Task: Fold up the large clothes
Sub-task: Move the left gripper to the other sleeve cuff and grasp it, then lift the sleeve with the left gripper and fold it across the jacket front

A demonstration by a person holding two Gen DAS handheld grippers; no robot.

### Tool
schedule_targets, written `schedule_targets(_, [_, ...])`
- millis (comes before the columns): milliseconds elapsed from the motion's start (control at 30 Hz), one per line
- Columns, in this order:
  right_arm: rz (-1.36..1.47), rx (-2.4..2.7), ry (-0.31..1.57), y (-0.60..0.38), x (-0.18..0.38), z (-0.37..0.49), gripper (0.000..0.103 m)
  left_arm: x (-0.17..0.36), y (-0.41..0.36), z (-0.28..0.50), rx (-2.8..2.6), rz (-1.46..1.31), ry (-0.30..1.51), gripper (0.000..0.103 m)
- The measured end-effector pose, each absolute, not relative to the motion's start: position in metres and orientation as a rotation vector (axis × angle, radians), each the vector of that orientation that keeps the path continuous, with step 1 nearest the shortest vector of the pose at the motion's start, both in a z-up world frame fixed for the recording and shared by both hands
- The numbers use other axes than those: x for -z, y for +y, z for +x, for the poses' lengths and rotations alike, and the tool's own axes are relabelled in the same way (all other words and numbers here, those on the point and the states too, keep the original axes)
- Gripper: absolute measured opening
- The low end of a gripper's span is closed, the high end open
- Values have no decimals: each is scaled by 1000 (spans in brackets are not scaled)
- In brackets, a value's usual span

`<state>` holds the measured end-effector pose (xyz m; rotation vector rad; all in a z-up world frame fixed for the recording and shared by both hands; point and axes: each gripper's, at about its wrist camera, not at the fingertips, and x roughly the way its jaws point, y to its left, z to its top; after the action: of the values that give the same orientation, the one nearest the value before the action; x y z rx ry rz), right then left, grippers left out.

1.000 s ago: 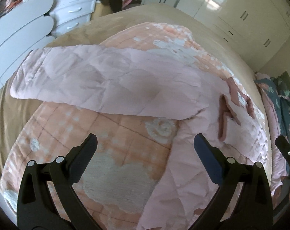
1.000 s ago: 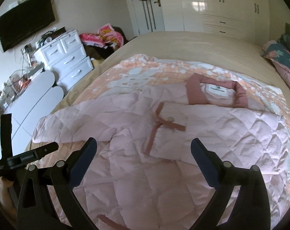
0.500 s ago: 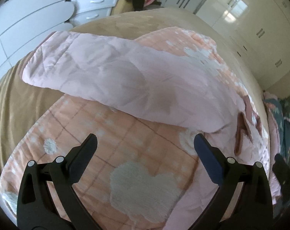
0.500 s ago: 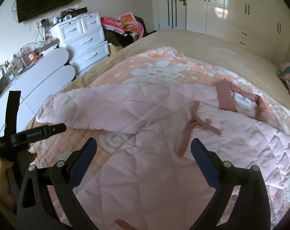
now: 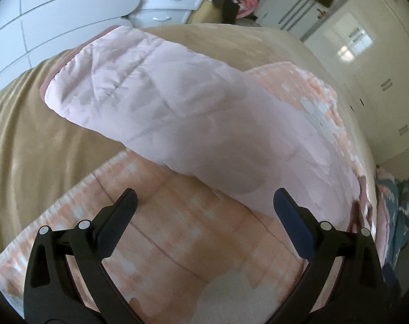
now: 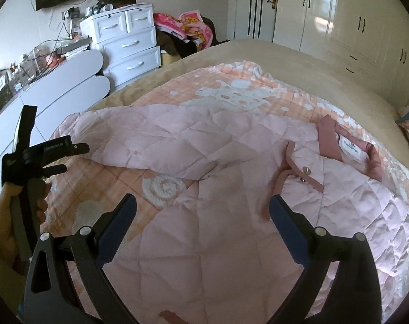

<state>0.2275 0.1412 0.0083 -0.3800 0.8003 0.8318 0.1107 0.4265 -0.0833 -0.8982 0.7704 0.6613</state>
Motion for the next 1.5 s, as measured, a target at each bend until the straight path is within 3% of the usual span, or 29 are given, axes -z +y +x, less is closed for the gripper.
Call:
schedule_targets(533, [-331,-764,824,116,3,258,98,97,486,113,-820,-1018,661,92])
schedule_targets(633, [-329,-755,826,111,4,261,98,91,494,114,-857,-992,643,74])
schedule_targets(700, [-323,-751,832,108,5,264,98,84,494,113,-883,-956,633,52])
schedule_targets(833, [-314,-738,825,99,0,268,98,67,492,109,-884,-896,609,30])
schedule_targets(867, [-307,-736,823,97,-1,268,98,62,491,109,-879,-888,600,20])
schedule_targets(1100, [-228,-730,826,75,-13,269,98,12,478,108,-791,-843,520,13])
schedule_targets(1500, [-115,-705,802,27,-43,264,98,-68,422,126,-679,-690,446,12])
